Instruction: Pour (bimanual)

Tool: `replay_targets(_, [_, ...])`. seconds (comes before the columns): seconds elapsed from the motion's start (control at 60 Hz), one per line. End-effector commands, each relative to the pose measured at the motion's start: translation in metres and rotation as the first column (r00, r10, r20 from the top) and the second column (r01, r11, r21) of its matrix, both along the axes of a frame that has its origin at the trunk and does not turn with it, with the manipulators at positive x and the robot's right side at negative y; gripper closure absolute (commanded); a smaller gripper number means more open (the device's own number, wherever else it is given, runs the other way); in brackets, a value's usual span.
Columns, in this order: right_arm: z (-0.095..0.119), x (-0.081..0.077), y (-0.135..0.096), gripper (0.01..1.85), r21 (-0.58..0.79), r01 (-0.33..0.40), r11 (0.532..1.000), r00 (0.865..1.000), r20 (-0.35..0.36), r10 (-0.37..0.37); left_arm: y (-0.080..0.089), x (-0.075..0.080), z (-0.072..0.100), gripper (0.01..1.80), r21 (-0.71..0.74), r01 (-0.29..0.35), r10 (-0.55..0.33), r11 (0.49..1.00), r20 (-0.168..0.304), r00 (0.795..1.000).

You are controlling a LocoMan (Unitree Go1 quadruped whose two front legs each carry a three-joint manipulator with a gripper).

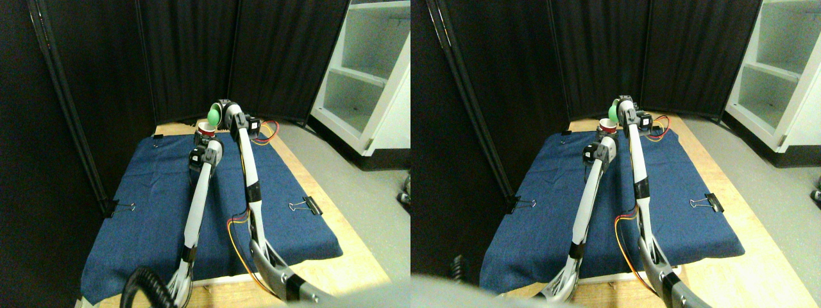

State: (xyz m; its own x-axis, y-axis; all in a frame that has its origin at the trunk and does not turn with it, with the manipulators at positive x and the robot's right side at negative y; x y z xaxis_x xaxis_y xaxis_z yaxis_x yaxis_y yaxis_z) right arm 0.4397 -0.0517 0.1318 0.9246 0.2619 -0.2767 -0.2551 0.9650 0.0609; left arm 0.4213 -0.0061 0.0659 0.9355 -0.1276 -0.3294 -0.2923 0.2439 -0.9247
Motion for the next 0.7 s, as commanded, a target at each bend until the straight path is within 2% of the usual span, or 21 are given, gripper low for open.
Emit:
replay_targets(0.017, [0.0116,-0.0021,0.0032,1.53,-0.02,-0.007,1.0,0.998,0.06,0.008,-0.0004,0.0012,0.0084,1.48,-0.01,0.001,0.0,1.0,0.042,0.999])
replay_targets(0.283, [0.0119,-0.0021,0.0047,1.53,-0.061,-0.032,0.998,0.998,0.055,0.035,0.0003,0.0021,0.0079,1.48,-0.003,0.0,0.0,1.0,0.043,0.999])
replay_targets(0.35, [0.0122,-0.002,0.0045,1.53,-0.093,-0.051,0.994,0.996,0.066,0.058,0.0001,0.0028,0.0078,1.48,-0.001,0.002,-0.002,1.0,0.043,0.999])
replay_targets(0.433, [0.0129,-0.005,0.005,1.53,-0.178,-0.029,0.984,0.996,0.072,0.042,-0.0008,0.0025,0.0077,1.48,0.002,0.002,-0.002,1.0,0.04,0.999])
replay_targets(0.5, [0.0129,-0.0047,0.0043,1.53,-0.173,-0.056,0.983,0.994,0.083,0.071,-0.0017,0.0024,0.0077,1.48,-0.001,0.001,-0.001,1.0,0.038,0.999])
replay_targets(0.6, [0.0129,-0.0057,0.004,1.53,-0.153,-0.017,0.988,0.998,0.062,0.027,-0.0033,0.0023,0.0078,1.48,-0.013,0.005,-0.005,1.0,0.034,0.999])
replay_targets(0.633, [0.0127,-0.0039,0.0032,1.53,-0.156,-0.047,0.987,0.996,0.069,0.058,-0.0036,0.0026,0.0076,1.48,-0.014,0.011,-0.01,1.0,0.034,0.999])
replay_targets(0.7, [0.0126,-0.0041,0.0029,1.53,-0.188,-0.043,0.981,0.995,0.083,0.06,-0.0039,0.0022,0.0077,1.48,-0.013,0.008,-0.008,1.0,0.033,0.999])
